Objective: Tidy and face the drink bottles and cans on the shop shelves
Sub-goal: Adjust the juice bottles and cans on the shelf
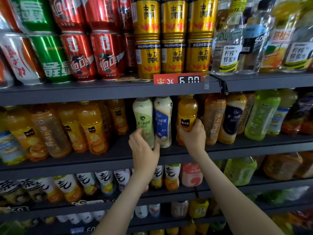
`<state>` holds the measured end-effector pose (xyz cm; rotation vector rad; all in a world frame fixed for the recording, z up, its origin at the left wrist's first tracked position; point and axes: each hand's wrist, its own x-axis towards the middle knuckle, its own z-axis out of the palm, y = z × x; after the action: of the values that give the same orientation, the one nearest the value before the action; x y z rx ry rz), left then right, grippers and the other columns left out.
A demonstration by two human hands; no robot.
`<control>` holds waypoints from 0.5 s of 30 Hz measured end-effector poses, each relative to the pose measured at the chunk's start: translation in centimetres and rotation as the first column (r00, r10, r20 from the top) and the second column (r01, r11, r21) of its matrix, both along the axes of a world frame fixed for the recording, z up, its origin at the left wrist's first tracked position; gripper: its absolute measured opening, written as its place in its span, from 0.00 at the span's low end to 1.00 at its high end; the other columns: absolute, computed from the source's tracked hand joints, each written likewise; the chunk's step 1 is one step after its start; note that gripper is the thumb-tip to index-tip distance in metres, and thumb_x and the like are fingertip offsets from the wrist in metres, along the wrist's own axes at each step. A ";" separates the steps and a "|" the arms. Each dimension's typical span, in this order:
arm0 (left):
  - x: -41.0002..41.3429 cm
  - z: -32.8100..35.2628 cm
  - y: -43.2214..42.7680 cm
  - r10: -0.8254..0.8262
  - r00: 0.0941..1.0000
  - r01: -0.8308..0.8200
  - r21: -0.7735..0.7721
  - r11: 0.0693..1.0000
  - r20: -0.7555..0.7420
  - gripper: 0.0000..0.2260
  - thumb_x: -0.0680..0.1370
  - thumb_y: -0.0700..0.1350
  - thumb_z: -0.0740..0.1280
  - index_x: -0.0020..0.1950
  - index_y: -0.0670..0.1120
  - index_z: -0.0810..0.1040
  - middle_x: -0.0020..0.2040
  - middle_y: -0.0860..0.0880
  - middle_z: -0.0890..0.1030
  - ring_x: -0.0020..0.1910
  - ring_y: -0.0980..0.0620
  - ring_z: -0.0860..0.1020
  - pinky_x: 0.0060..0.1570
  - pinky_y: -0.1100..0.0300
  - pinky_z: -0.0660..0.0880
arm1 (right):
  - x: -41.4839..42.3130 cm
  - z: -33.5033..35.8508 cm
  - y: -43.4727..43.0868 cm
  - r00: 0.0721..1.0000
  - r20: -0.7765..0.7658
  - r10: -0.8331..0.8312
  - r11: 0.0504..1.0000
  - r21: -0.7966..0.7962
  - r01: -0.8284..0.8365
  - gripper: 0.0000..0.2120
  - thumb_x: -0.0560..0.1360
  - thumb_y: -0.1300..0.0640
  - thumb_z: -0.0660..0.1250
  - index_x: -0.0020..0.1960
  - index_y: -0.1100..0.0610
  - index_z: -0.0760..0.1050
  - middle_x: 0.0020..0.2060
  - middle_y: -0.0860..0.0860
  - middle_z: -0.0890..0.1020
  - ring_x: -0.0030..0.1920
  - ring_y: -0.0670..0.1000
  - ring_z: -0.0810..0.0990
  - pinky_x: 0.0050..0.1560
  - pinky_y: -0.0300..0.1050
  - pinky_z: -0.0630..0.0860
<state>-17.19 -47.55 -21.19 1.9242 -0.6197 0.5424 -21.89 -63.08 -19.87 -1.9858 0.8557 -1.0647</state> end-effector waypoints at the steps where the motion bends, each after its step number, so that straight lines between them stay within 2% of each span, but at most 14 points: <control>1: 0.0 0.0 0.4 0.001 1.000 -0.001 -0.007 1.000 -0.004 0.25 0.71 0.41 0.72 0.64 0.39 0.65 0.59 0.43 0.69 0.59 0.50 0.66 0.55 0.67 0.63 | -0.4 -0.2 0.3 1.000 0.029 -0.010 1.000 -0.002 0.010 0.28 0.70 0.51 0.73 0.63 0.63 0.68 0.55 0.58 0.76 0.57 0.57 0.76 0.50 0.45 0.71; 5: 0.4 -0.2 2.3 0.035 0.999 -0.035 -0.015 0.999 -0.016 0.25 0.71 0.39 0.72 0.64 0.39 0.65 0.59 0.44 0.70 0.60 0.50 0.68 0.57 0.63 0.66 | -3.0 -1.0 3.2 0.988 0.154 -0.010 1.000 0.022 0.006 0.29 0.69 0.49 0.73 0.64 0.60 0.69 0.56 0.54 0.77 0.57 0.54 0.75 0.54 0.49 0.74; 9: 1.2 -0.5 4.2 0.096 0.994 -0.098 -0.035 0.995 -0.051 0.22 0.73 0.40 0.70 0.64 0.38 0.66 0.57 0.44 0.70 0.58 0.49 0.69 0.56 0.61 0.67 | -3.6 -1.1 7.2 0.946 0.267 0.183 0.979 0.039 -0.201 0.27 0.68 0.47 0.74 0.64 0.52 0.71 0.54 0.46 0.77 0.55 0.46 0.77 0.55 0.47 0.77; 15: 2.2 -0.6 7.3 0.160 0.985 -0.160 -0.002 0.987 -0.062 0.15 0.76 0.39 0.66 0.61 0.39 0.70 0.57 0.42 0.72 0.58 0.45 0.70 0.53 0.62 0.65 | 0.8 -1.4 12.2 0.882 0.205 0.424 0.895 0.051 -0.443 0.25 0.67 0.46 0.74 0.61 0.52 0.72 0.50 0.47 0.80 0.52 0.45 0.79 0.52 0.50 0.78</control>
<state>-14.97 -40.24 -21.75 1.9874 -0.4254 0.5827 -21.07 -50.92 -21.26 -1.8402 0.3256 -0.9076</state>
